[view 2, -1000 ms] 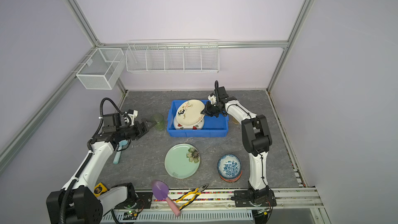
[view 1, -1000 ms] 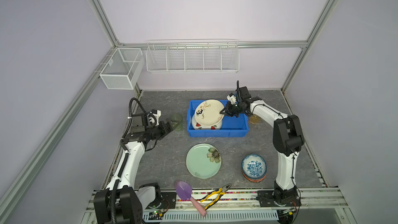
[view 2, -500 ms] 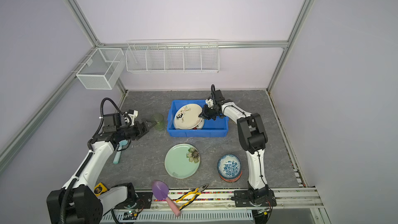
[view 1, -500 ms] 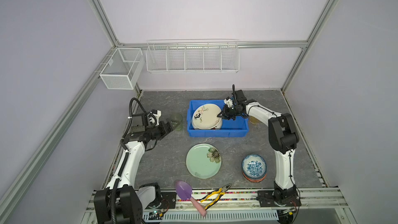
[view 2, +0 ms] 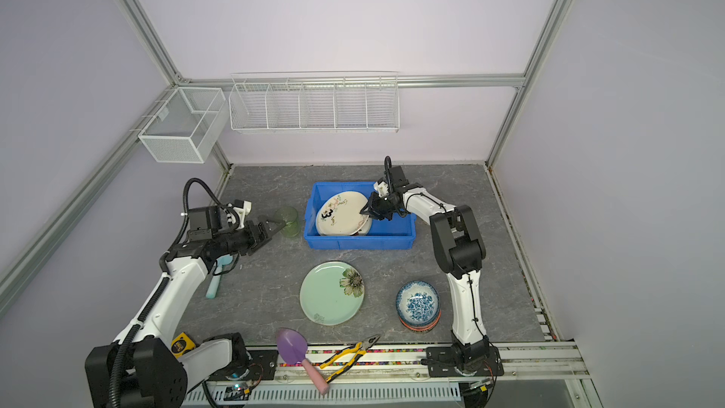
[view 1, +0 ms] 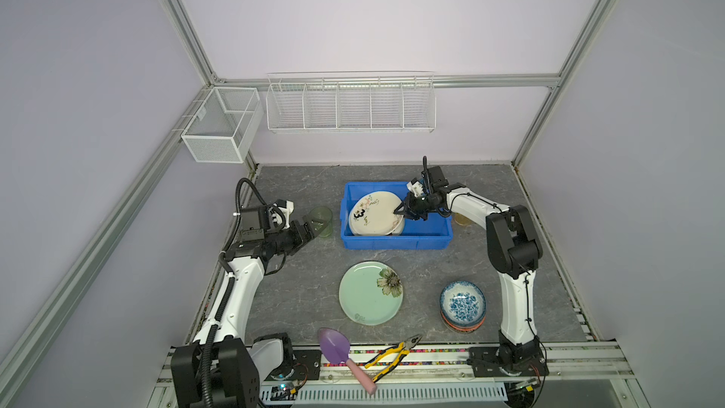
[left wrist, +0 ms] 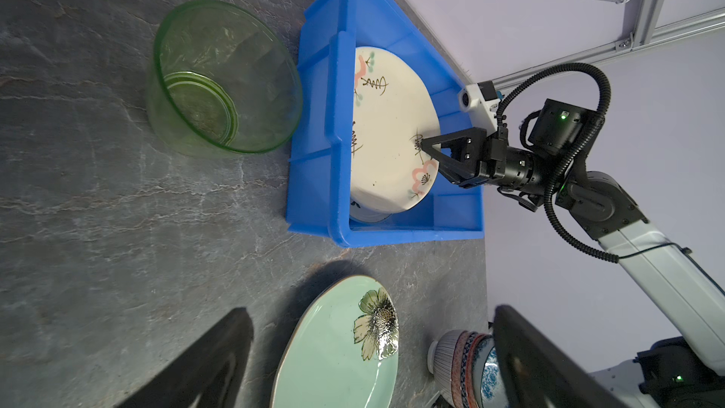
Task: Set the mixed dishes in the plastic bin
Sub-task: 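Lower the flower plate onto the watermelon plate in the bin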
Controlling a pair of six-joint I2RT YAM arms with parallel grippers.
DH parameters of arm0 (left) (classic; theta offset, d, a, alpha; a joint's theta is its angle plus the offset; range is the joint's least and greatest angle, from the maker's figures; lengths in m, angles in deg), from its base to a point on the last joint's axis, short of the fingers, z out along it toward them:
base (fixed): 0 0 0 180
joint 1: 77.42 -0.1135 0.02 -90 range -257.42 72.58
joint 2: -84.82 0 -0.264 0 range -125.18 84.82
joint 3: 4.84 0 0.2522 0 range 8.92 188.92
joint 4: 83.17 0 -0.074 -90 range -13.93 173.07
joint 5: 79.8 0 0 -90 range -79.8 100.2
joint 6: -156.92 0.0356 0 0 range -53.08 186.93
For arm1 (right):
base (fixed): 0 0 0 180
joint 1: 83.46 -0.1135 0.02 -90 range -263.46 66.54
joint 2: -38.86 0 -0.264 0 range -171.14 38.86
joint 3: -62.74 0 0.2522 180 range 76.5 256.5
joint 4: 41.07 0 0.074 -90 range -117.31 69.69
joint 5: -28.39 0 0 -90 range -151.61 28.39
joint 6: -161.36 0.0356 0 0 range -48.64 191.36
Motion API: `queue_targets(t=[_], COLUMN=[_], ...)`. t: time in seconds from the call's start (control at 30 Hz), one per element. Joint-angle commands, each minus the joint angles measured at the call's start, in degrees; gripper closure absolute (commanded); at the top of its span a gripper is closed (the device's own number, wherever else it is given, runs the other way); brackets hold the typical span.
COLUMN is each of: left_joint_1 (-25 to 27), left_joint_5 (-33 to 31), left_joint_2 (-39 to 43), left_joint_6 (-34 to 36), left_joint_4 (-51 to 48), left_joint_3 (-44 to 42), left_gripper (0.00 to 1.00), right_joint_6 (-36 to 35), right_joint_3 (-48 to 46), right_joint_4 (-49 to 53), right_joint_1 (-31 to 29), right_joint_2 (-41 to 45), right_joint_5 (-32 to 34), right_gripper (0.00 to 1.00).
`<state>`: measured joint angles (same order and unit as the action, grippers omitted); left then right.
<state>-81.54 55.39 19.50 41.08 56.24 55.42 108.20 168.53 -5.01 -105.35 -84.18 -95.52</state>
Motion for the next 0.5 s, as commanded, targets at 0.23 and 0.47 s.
queue_targets(t=[0.23, 0.47], left_joint_1=[0.0, 0.1], left_joint_5=[1.2, 1.3], left_joint_2=[-0.3, -0.3], left_joint_6=[0.3, 0.2], left_joint_4=[0.9, 1.1], left_joint_3=[-0.5, -0.5], left_gripper=[0.04, 0.04], right_joint_6=[-3.6, -7.4], right_joint_3=[0.1, 1.2], right_joint_4=[2.2, 7.0], right_joint_1=[0.0, 0.0], right_joint_2=[0.2, 1.2], right_joint_5=[1.9, 6.9], right_gripper=[0.7, 0.66])
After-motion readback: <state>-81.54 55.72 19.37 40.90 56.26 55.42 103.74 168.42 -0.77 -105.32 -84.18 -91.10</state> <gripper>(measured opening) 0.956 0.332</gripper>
